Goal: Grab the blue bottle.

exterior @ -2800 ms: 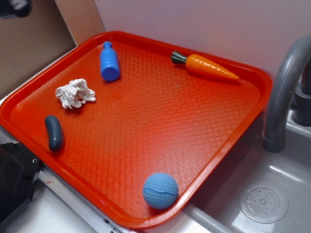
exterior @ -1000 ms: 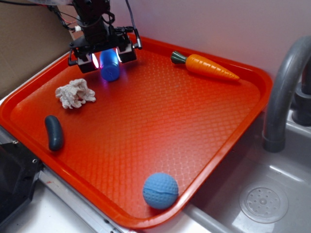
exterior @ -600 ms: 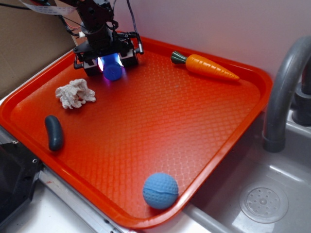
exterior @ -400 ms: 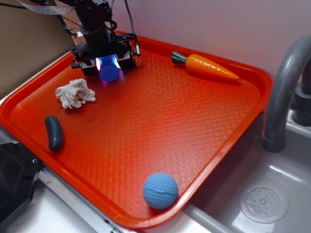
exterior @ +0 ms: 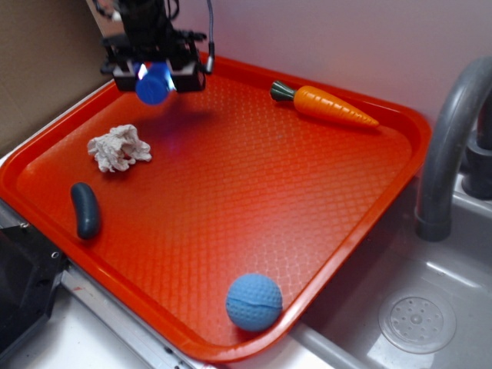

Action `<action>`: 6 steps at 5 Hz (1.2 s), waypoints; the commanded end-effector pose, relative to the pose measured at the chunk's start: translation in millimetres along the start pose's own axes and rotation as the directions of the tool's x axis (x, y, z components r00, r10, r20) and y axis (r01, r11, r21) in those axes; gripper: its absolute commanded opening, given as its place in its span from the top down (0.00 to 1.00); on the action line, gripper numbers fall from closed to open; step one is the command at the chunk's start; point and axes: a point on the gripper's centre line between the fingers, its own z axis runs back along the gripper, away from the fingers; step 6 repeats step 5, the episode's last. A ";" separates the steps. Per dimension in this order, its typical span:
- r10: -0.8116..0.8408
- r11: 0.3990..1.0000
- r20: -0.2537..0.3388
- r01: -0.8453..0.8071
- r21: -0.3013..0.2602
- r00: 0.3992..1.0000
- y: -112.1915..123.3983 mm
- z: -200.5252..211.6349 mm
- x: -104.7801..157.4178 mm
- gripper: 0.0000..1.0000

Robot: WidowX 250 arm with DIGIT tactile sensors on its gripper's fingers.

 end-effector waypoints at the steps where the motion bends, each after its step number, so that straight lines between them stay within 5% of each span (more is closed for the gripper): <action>1: -0.232 0.954 0.065 0.240 -0.178 0.971 -19.8 100.5 -27.7 1.00; 4: -0.318 0.889 0.064 0.321 -0.327 0.946 -15.7 164.9 -44.4 1.00; 6: -0.367 0.860 0.116 0.385 -0.335 0.923 -15.2 166.0 -44.3 1.00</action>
